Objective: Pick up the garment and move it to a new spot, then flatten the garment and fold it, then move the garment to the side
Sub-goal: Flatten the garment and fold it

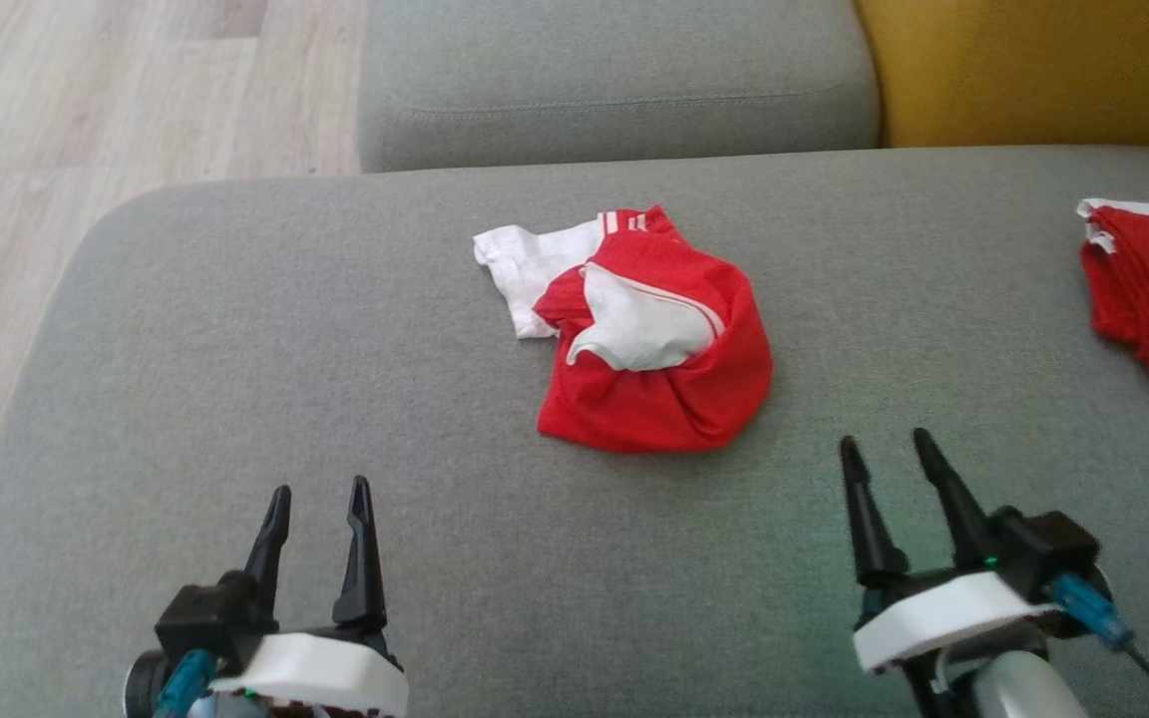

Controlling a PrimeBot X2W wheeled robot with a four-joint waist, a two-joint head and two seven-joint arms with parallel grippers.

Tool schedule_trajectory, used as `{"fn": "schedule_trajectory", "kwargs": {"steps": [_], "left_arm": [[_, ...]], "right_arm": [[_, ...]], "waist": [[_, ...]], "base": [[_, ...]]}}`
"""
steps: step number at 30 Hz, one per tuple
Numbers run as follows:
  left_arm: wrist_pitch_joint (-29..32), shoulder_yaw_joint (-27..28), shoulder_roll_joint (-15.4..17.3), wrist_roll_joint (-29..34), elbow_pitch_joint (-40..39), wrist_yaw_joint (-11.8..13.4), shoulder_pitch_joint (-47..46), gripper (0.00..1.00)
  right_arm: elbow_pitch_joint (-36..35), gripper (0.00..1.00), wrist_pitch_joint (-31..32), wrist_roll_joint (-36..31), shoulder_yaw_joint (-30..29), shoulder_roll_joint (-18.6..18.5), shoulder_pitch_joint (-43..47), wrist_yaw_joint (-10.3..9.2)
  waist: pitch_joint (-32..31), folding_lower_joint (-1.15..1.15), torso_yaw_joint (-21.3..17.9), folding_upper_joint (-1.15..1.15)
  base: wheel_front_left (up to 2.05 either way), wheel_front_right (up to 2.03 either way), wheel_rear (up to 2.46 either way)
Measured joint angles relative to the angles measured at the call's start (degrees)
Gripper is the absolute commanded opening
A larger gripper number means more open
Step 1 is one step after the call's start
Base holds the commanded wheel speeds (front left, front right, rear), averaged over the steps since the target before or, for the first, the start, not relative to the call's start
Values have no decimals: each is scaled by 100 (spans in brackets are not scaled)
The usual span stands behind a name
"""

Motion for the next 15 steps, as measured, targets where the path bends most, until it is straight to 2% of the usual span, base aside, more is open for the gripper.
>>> {"fn": "schedule_trajectory", "kwargs": {"steps": [7,15], "left_arm": [[0,-30,-52,5,9,-52,-7,100],[0,-160,-78,71,11,-93,-74,100]], "right_arm": [[236,100,80,-246,613,-1,-539,0],[1118,100,130,-431,1143,-9,-1581,0]], "waist": [[98,0,235,0],[316,0,705,0]], "base": [[0,0,0],[0,0,0]]}}
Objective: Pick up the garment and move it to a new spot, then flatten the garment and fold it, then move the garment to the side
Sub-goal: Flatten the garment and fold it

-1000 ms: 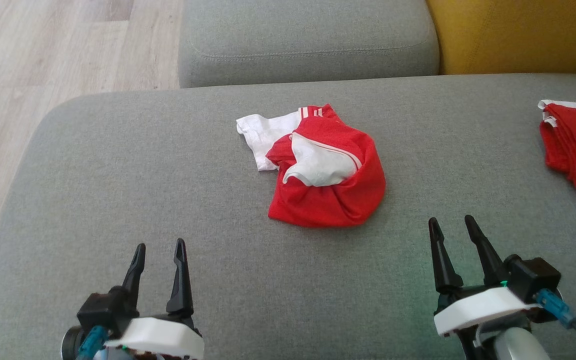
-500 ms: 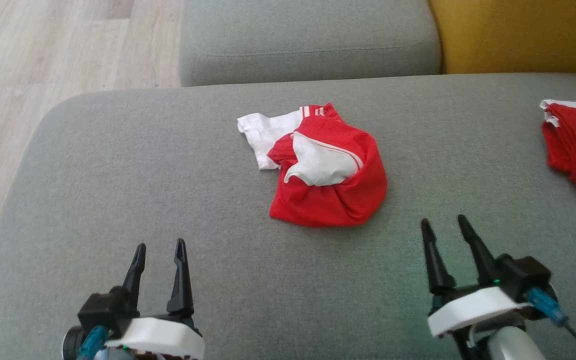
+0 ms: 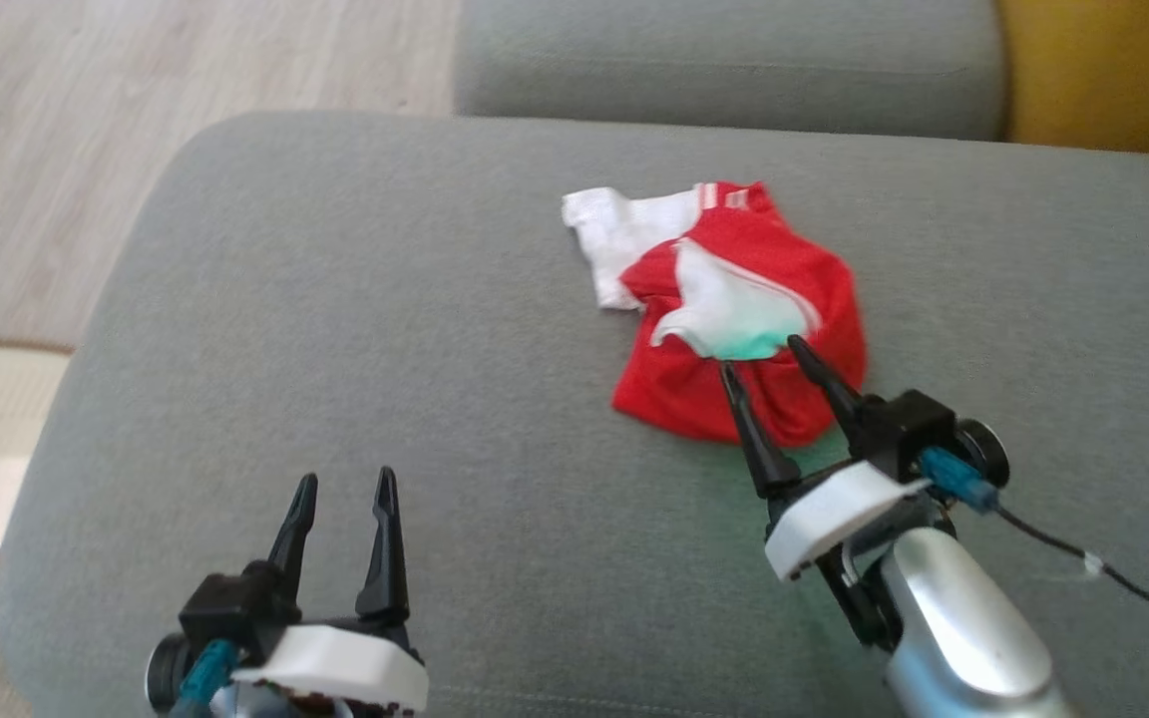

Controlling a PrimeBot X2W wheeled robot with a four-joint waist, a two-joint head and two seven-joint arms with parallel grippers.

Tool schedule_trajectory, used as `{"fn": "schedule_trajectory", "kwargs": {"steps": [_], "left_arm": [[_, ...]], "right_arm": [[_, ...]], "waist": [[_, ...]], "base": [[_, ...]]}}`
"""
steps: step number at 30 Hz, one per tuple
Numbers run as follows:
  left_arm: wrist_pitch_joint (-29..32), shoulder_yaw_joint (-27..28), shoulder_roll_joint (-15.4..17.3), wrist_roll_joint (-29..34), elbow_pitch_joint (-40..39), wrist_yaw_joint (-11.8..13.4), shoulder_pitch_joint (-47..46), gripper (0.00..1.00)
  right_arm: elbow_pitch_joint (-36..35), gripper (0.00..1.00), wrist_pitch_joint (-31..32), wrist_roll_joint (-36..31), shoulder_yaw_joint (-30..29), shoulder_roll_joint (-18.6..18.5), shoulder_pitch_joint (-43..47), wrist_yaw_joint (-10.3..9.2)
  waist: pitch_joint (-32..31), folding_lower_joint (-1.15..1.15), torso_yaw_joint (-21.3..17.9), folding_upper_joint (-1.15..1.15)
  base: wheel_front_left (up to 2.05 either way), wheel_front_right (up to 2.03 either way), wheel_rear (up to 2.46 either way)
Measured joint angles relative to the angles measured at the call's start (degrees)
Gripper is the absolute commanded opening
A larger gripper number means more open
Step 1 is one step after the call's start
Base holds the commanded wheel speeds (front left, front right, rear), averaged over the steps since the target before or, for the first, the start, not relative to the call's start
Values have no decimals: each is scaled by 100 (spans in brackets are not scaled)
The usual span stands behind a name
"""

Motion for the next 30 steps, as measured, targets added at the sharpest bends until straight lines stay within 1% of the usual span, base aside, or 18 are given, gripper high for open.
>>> {"fn": "schedule_trajectory", "kwargs": {"steps": [4,11,12,13,14,15,18,22,24,30], "left_arm": [[0,-32,-14,0,4,-5,-115,100],[0,-200,-21,-2,5,-5,-176,100],[0,-214,-21,-2,7,-3,-176,100],[0,-219,-21,-2,8,-1,-175,100],[0,-223,-21,-2,9,0,-175,100],[0,-222,-21,-2,10,1,-170,100],[0,-225,-21,-19,36,2,-160,100],[0,-226,-21,-19,35,49,-146,100],[0,-224,-21,-19,32,54,-146,100],[0,-227,-22,-19,24,58,-116,100]], "right_arm": [[584,100,-2,-22,35,-7,-374,0],[1583,100,-86,-211,-209,-18,-1060,0],[1767,55,-155,-212,-292,-19,-1182,0],[1819,40,-164,-196,-327,-19,-1223,0],[1863,29,-202,-162,-380,-18,-1252,0],[1892,0,-230,-91,-419,-18,-1265,0],[1963,0,-282,113,-485,-19,-1265,0],[1967,0,-326,164,-535,-16,-1338,0],[1963,0,-341,136,-691,-16,-1452,0],[1849,0,-365,-619,-1626,-49,-1877,0]], "waist": [[117,0,242,0],[278,0,603,0],[294,0,678,0],[294,0,702,0],[286,0,713,0],[270,0,713,0],[203,0,680,0],[144,0,560,0],[122,0,480,0],[54,0,227,0]], "base": [[0,0,0],[0,0,0],[0,0,0],[0,0,0],[0,0,0],[0,0,0],[0,0,0],[0,0,0],[0,0,0],[0,0,0]]}}
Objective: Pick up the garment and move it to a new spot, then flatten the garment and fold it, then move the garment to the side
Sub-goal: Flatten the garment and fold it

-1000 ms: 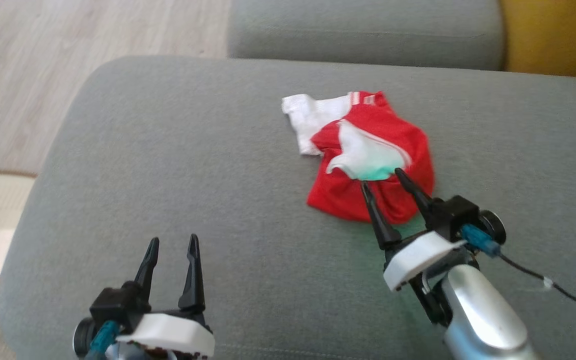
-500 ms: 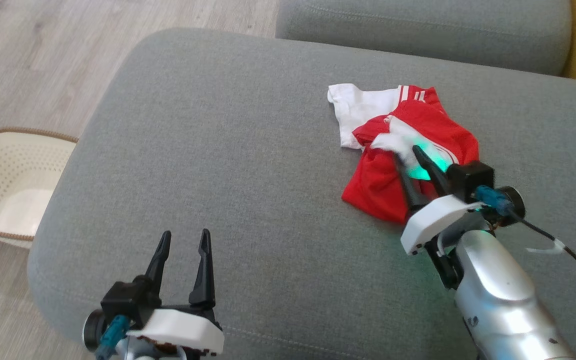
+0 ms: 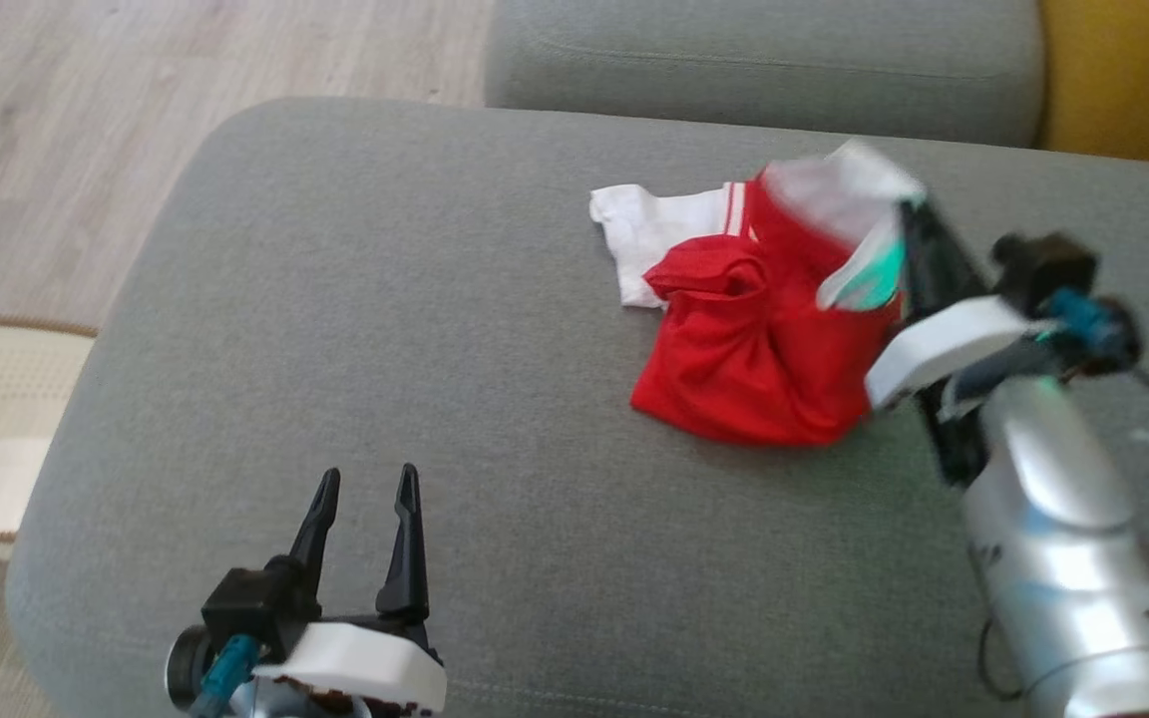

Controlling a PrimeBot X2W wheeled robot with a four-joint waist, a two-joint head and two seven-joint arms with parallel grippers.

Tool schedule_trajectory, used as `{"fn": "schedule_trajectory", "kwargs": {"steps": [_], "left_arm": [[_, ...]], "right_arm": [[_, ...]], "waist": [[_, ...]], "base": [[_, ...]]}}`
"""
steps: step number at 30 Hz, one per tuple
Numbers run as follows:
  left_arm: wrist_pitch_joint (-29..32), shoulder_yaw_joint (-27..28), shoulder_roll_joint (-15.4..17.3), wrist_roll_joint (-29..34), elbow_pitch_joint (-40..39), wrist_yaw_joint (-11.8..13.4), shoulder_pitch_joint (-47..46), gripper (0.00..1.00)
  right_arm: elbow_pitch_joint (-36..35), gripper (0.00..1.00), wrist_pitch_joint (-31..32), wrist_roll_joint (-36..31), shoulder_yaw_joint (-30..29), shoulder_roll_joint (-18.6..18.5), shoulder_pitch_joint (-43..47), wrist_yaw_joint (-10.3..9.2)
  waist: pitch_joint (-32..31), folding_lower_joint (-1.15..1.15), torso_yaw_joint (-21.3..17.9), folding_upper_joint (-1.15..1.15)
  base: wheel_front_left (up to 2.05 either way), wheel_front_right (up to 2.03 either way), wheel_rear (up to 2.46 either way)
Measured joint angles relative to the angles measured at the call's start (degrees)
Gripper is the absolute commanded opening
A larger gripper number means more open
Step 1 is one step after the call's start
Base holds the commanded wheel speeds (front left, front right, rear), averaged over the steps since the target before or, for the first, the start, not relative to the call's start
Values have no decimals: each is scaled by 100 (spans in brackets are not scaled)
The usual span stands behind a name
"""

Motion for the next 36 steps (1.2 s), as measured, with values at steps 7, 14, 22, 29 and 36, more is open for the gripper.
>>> {"fn": "schedule_trajectory", "kwargs": {"steps": [7,14,22,29,36], "left_arm": [[0,-1,0,-1,-5,-4,59,100],[0,-140,-1,-18,18,-15,9,100],[0,-412,-4,-69,105,-62,-179,100],[0,-542,-3,-115,73,-15,-208,100],[0,-583,-1,-155,-98,54,-190,100]], "right_arm": [[-342,0,-11,-301,-133,-79,-638,0],[-757,0,13,975,1582,-76,-1138,0],[-992,0,240,1996,3385,-78,-1524,0],[-383,0,313,2338,3996,-77,-1584,0],[349,46,491,2718,4401,-77,-1612,0]], "waist": [[24,0,-216,0],[67,0,-85,0],[93,0,548,0],[128,0,1366,0],[265,0,2049,0]], "base": [[0,0,0],[0,0,0],[0,0,0],[0,0,0],[0,0,0]]}}
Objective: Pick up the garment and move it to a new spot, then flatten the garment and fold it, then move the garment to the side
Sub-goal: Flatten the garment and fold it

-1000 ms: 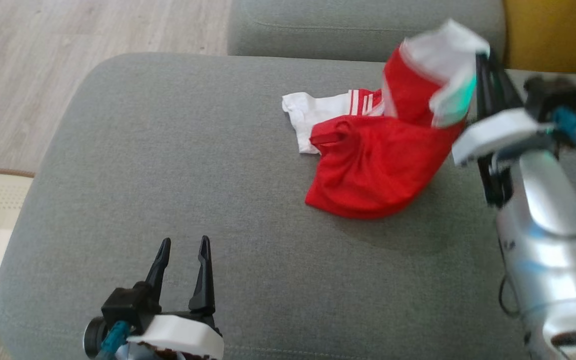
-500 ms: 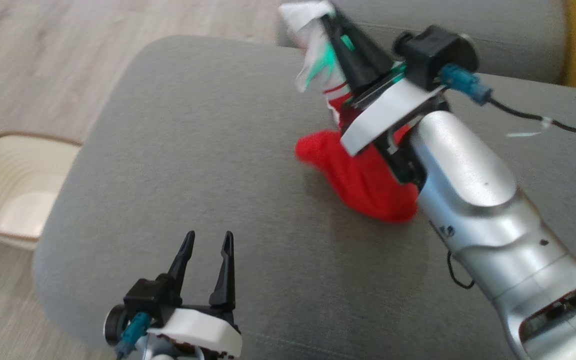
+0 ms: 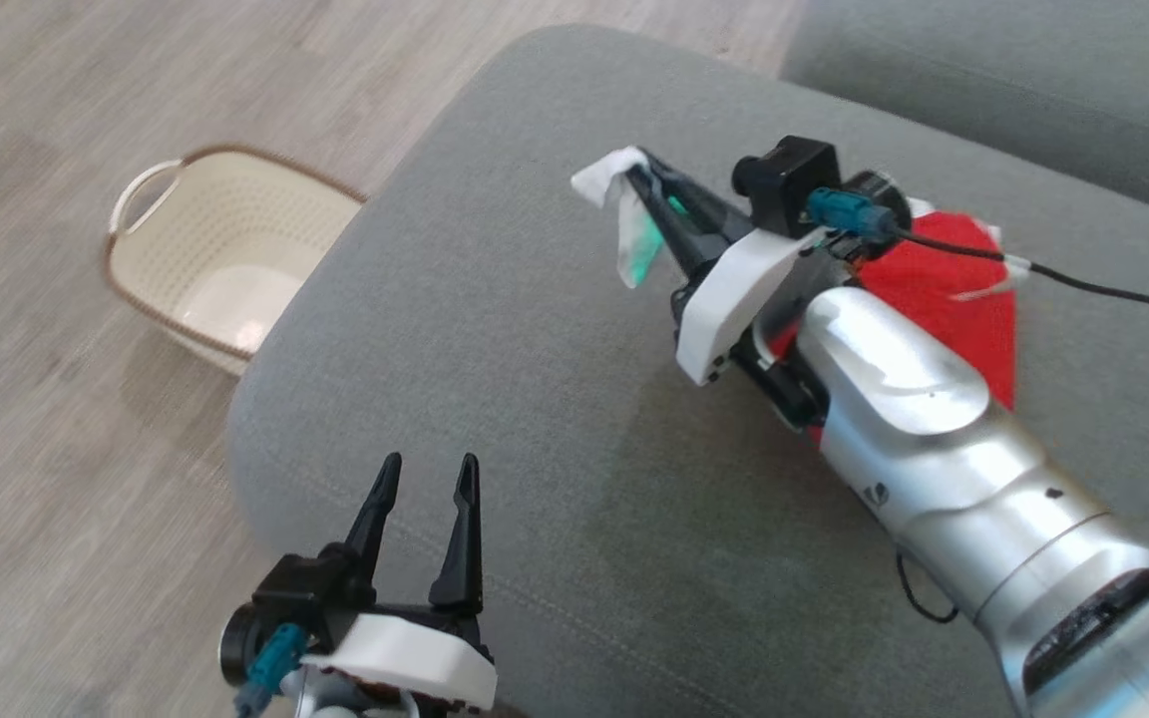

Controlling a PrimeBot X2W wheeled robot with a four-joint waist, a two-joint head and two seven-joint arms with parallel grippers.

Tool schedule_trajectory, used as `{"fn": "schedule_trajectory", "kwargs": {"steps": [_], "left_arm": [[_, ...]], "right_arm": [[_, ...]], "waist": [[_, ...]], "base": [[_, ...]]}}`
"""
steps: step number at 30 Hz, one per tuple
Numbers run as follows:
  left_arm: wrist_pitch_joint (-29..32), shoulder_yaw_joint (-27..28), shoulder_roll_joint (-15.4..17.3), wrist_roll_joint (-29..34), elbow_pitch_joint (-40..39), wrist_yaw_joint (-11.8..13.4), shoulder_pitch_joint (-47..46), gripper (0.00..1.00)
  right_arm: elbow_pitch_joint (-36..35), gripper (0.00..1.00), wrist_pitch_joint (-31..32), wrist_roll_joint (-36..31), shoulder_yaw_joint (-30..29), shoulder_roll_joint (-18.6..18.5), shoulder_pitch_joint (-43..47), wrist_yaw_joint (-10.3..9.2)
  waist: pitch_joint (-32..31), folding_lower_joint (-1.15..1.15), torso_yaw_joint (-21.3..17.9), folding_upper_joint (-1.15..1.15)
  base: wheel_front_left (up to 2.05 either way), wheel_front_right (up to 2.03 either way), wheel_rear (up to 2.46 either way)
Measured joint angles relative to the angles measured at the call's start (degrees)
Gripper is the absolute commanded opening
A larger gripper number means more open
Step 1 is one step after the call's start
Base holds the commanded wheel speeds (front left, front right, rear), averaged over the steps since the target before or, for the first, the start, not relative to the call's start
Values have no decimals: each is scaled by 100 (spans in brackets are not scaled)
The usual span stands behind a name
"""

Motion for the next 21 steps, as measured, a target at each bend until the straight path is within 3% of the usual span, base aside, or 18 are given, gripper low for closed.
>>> {"fn": "schedule_trajectory", "kwargs": {"steps": [1,3,8,13,21], "left_arm": [[0,-3,0,-34,-27,19,8,100],[0,-11,-1,-65,-56,45,8,100],[0,-87,-3,-78,-71,46,4,100],[0,-27,-3,-59,-71,44,-1,100],[0,253,-2,51,-74,32,-12,100]], "right_arm": [[23,69,51,138,78,9,-1,0],[104,100,126,309,282,21,2,0],[202,100,64,599,500,2,-4,0],[98,100,-169,791,613,21,-244,0],[626,100,-490,458,-101,18,-531,0]], "waist": [[51,0,38,0],[139,0,85,0],[177,0,33,0],[181,0,-330,0],[130,0,-1115,0]], "base": [[0,0,0],[0,0,0],[0,0,0],[0,0,0],[0,0,0]]}}
